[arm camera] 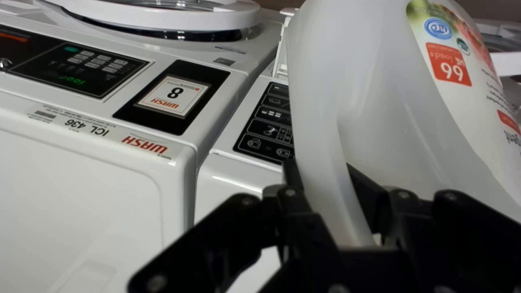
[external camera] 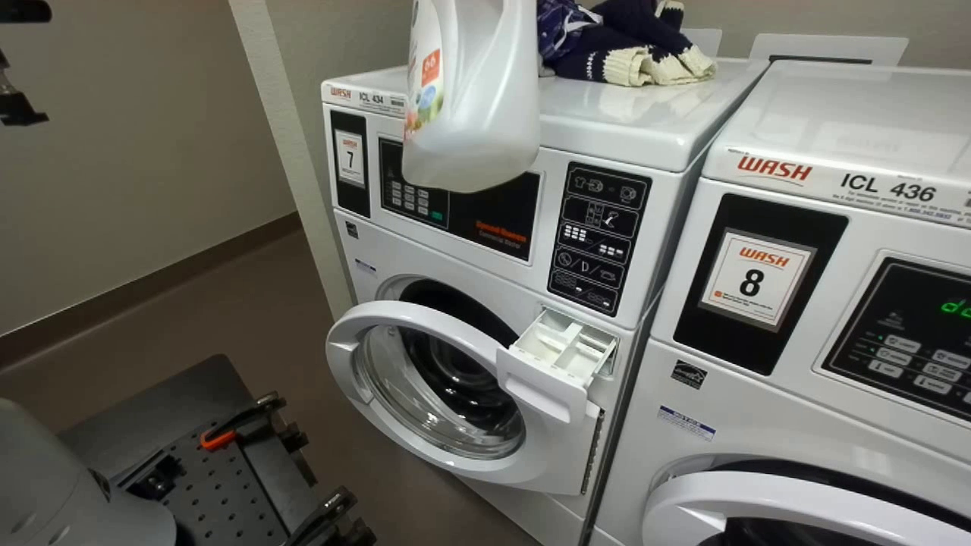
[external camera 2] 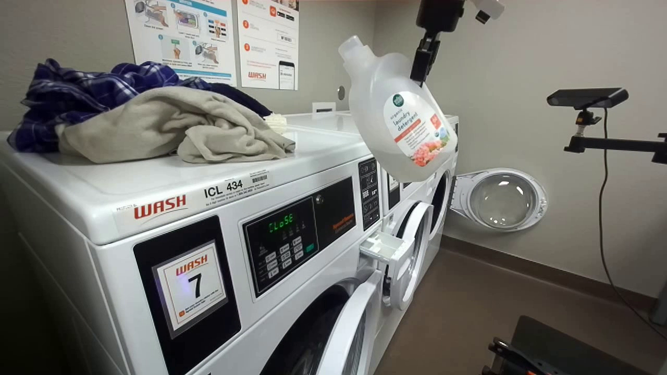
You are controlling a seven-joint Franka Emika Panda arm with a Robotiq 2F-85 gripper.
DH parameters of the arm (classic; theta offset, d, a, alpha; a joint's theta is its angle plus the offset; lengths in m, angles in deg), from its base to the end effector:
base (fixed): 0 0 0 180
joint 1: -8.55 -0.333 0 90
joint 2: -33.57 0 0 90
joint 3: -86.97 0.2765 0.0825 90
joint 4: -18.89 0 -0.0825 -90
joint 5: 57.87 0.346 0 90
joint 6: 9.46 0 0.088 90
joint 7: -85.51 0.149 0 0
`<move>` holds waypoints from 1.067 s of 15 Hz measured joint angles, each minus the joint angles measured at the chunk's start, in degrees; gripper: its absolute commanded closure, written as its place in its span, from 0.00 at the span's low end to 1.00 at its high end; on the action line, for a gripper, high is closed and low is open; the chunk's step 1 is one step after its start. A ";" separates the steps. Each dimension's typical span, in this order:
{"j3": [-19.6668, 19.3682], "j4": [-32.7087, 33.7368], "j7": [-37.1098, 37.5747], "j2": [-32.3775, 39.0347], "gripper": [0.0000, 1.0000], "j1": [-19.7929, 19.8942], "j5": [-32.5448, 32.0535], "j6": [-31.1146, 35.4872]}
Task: Pour some detergent into the washing machine
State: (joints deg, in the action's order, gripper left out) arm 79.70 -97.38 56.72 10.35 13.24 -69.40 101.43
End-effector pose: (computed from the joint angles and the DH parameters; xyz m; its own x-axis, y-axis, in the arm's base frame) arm 0.4316 -0.1208 0.5682 0.9166 0.3516 0.1901 0.2938 -0.9151 0.2761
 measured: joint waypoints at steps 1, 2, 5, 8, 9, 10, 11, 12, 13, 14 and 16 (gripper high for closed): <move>-0.20 -0.77 0.00 0.18 0.93 0.02 -0.76 0.00; -0.46 -1.38 0.00 0.50 0.93 0.05 -1.49 0.00; -1.51 -2.30 0.00 2.53 0.93 0.09 -3.85 0.01; -2.53 -2.29 0.00 5.87 0.93 0.37 -6.39 0.07; -2.78 -2.29 -0.01 6.99 0.93 0.50 -7.13 0.09; -2.97 -2.28 -0.01 8.13 0.93 0.70 -7.90 0.10; -3.11 -2.28 -0.01 9.26 0.93 0.95 -8.62 0.11; -3.22 -2.26 -0.02 10.32 0.93 1.22 -9.33 0.11; -3.25 -2.24 -0.02 11.29 0.93 1.56 -10.08 0.11; -3.29 -2.20 -0.02 12.20 0.93 1.88 -10.83 0.11; -3.30 -2.13 -0.06 13.58 0.93 2.47 -12.38 0.09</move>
State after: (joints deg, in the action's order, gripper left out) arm 76.39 -99.50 56.66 23.93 15.71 -81.78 101.52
